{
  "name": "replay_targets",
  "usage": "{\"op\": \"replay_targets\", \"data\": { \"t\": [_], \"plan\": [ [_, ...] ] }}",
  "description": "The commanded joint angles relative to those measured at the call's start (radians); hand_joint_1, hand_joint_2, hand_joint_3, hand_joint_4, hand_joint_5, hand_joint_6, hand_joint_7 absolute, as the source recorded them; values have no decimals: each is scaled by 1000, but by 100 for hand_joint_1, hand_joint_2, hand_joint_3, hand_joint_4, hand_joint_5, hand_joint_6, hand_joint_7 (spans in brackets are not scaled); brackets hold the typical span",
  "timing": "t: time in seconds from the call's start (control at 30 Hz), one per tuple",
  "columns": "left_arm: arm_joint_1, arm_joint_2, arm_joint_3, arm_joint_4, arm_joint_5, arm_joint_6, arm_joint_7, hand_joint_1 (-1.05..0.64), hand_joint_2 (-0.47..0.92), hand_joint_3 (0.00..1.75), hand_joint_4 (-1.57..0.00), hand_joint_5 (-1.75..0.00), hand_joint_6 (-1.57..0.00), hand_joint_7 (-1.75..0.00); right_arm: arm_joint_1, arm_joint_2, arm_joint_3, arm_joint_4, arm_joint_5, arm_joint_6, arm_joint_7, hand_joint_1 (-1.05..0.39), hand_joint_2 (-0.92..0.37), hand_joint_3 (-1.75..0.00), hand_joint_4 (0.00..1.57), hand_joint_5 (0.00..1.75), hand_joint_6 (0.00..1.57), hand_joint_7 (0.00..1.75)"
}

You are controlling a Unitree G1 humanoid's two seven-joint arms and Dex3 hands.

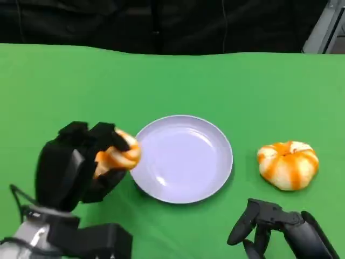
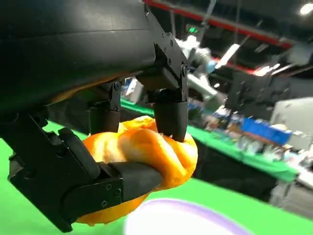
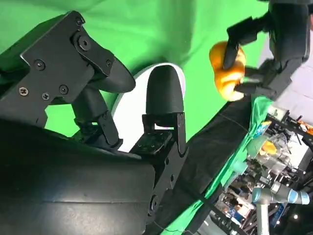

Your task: Grasp the bread from the table and place it into the plate.

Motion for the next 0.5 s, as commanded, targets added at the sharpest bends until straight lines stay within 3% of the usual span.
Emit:
{"op": "replay_targets", "data": {
  "t": [0.03, 0.23, 0.4, 0.43, 0.5],
  "plan": [
    [-42, -14, -24, 29, -3, -32, -5, -16, 24, 157, -95, -175, -82, -157, 0, -5, -2, 9, -3, -9, -15, -4, -32, -136, 77, 166, 80, 122],
    [-93, -76, -62, 45, -18, -33, -78, -13, 13, 164, -92, -174, -87, -145, -2, -6, 1, 12, -7, -14, -19, -2, -32, -135, 77, 166, 80, 120],
    [-127, -124, -89, 60, -28, 7, -161, -13, 19, 154, -89, -174, -87, -138, 1, -4, 5, 17, -15, -18, -25, -2, -31, -137, 78, 167, 81, 120],
    [-130, -131, -91, 59, -39, 12, -185, -13, 31, 126, -86, -157, -86, -115, 2, -3, 6, 18, -14, -20, -26, -2, -31, -137, 78, 168, 81, 120],
    [-131, -139, -92, 53, -54, 14, -214, -12, 49, 88, -84, -138, -92, -82, 5, -2, 7, 16, -13, -24, -28, -2, -31, -137, 78, 169, 81, 121]
  ]
}}
